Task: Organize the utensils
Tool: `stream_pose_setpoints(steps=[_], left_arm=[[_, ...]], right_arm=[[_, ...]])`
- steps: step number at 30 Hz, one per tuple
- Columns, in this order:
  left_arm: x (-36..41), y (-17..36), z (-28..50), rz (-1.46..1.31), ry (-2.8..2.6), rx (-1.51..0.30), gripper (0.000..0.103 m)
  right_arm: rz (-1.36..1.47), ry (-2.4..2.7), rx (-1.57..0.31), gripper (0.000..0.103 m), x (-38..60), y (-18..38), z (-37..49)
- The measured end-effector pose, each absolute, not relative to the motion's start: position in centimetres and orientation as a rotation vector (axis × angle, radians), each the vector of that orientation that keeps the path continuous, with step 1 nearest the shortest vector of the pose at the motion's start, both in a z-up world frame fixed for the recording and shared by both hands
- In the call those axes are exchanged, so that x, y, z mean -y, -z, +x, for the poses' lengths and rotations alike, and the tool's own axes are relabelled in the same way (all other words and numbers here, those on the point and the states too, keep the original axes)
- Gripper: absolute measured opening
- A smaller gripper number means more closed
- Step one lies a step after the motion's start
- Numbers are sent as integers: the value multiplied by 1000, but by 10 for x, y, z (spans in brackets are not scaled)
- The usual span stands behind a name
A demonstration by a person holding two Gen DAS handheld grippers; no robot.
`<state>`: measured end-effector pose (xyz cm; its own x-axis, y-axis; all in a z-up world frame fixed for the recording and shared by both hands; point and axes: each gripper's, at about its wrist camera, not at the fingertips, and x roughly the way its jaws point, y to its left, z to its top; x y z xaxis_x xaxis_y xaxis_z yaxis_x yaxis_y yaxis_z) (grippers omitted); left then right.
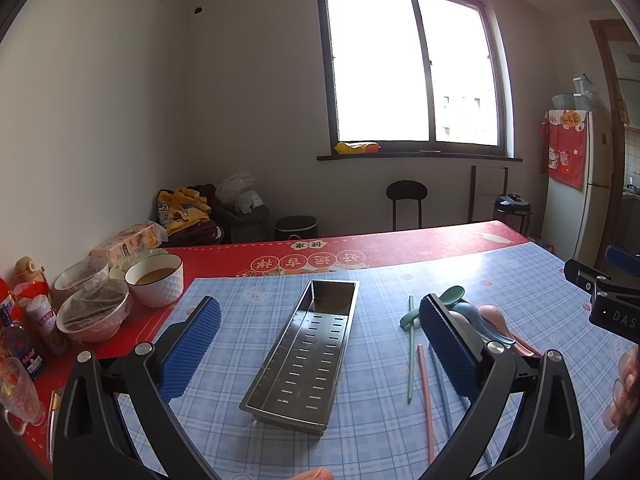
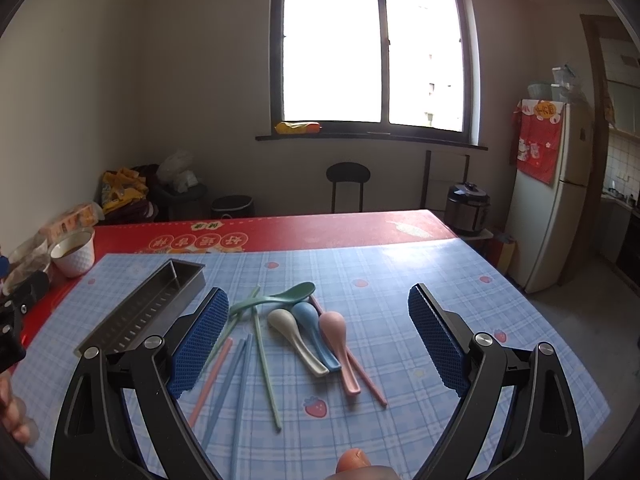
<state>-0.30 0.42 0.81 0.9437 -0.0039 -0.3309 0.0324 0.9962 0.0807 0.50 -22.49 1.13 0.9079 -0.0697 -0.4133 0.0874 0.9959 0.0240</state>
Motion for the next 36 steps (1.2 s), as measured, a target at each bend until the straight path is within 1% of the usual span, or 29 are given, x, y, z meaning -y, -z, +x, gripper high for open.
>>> stream_pose_setpoints(steps=[25, 36], left_arm=[[-3, -6, -3, 82, 24, -345, 97], [-8, 7, 8, 27, 73, -411, 97]], right_arm=[[42, 87, -438, 89, 225, -9, 8], [46, 108, -455, 88, 227, -2, 12]])
